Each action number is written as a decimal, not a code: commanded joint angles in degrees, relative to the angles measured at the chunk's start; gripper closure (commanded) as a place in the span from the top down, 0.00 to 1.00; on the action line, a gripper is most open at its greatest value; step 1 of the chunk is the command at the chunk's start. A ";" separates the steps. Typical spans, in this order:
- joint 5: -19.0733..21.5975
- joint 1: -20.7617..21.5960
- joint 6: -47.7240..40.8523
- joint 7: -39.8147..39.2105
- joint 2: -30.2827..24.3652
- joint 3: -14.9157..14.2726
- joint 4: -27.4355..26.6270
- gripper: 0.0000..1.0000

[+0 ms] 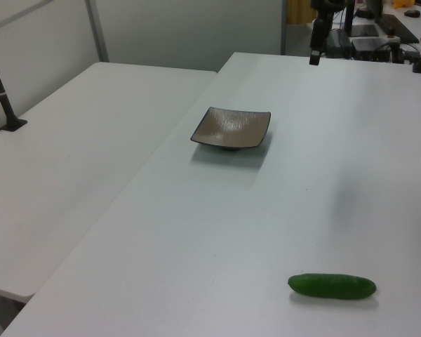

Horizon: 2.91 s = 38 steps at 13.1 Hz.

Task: Cucumber placed on a ceramic plate
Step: 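Move the open gripper toward the green cucumber, then lower the open gripper over the middle of the cucumber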

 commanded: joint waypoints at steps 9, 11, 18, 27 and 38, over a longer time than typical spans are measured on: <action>-0.61 0.13 0.67 -1.20 -0.17 -0.15 -0.65 1.00; -0.53 0.39 0.22 -1.38 -0.26 -0.15 -0.83 1.00; -0.09 6.00 -5.57 -0.85 0.01 0.73 0.05 1.00; 0.26 23.21 -6.37 8.09 3.07 0.73 0.40 1.00; 0.44 38.09 1.97 24.72 15.29 0.73 -0.21 1.00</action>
